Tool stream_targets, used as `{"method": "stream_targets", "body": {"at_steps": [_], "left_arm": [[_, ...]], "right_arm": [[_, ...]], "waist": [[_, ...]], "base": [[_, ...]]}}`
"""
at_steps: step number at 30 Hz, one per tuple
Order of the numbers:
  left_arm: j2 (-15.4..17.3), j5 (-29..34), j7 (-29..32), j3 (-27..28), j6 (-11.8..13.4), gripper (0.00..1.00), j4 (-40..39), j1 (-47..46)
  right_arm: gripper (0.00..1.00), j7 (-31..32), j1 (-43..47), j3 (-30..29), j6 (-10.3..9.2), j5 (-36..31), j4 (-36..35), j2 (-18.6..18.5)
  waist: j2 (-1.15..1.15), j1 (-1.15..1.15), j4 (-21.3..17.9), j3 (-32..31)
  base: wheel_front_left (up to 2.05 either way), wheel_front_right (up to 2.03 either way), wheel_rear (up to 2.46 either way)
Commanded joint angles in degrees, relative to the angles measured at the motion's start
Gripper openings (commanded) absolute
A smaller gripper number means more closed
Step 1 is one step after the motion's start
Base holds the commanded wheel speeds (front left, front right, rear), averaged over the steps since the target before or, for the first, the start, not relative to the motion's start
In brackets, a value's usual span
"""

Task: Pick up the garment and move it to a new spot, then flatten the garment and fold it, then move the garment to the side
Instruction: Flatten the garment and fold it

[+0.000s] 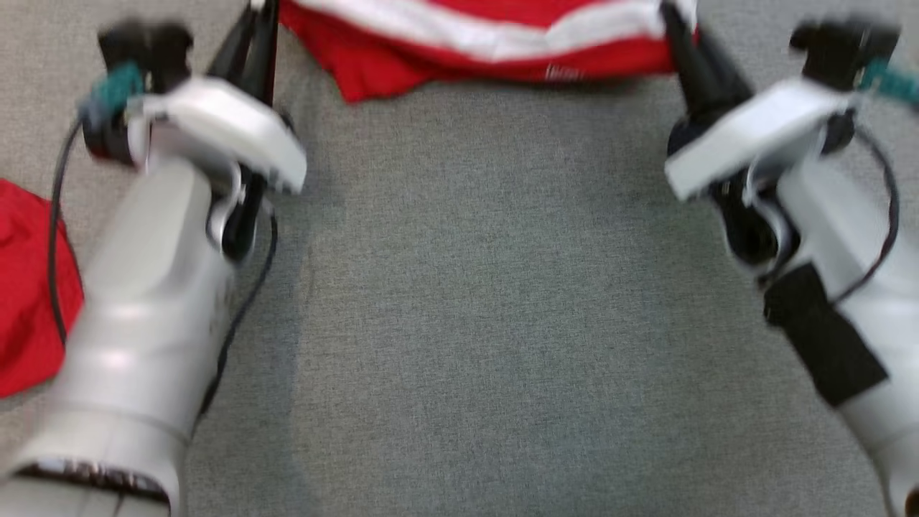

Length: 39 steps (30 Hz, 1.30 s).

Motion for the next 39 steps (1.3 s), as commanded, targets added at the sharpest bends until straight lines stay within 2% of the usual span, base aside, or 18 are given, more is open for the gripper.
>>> {"method": "stream_targets", "body": {"at_steps": [1, 7, 15, 21, 27, 35, 39], "left_arm": [[0.6, 0.6, -0.2, 1.2, 0.0, 0.0, -1.3, 2.9], [0.9, 4.8, -0.1, 3.8, 0.0, 0.0, -10.3, 17.5], [2.5, 11.7, -0.1, 5.0, 0.0, 0.0, -23.7, 35.1], [3.8, 14.4, -0.1, 6.4, 1.7, 0.0, -32.5, 46.0], [5.0, 13.6, 0.6, 7.3, 3.3, 0.0, -40.5, 55.4], [5.9, 10.5, 8.6, 7.2, 5.1, 0.0, -50.0, 65.7], [6.4, 9.7, 11.5, 7.1, 6.1, 0.0, -54.7, 69.2]], "right_arm": [[0.0, -0.3, 3.4, -0.9, 0.03, 0.4, -1.9, -0.7], [0.0, -0.3, 19.0, -3.4, 0.03, -2.8, -12.3, -2.4], [0.0, -0.3, 37.3, -10.8, 0.03, -6.8, -24.2, -2.3], [0.0, -0.3, 48.2, -15.7, 0.03, -8.7, -30.0, -1.6], [0.0, -0.3, 58.7, -19.2, 0.02, -10.8, -34.0, -1.3], [0.0, 2.8, 69.9, -19.8, 0.02, -14.5, -39.1, -0.8], [0.0, 4.8, 73.2, -22.5, 0.02, -16.2, -42.3, -0.7]], "waist": [[0.0, 0.0, 0.0, -0.6], [0.0, 0.0, 0.1, -3.5], [0.0, 0.0, -1.2, -9.3], [0.0, 0.0, -1.8, -13.3], [0.0, 0.0, -1.5, -16.6], [0.0, 0.0, -0.7, -20.0], [0.0, 0.0, -0.4, -20.4]], "base": [[0.0, 0.0, 0.0], [0.0, 0.0, 0.0], [0.0, 0.0, 0.0], [0.0, 0.0, 0.0], [0.0, 0.0, 0.0], [0.0, 0.0, 0.0], [0.0, 0.0, 0.0]]}}
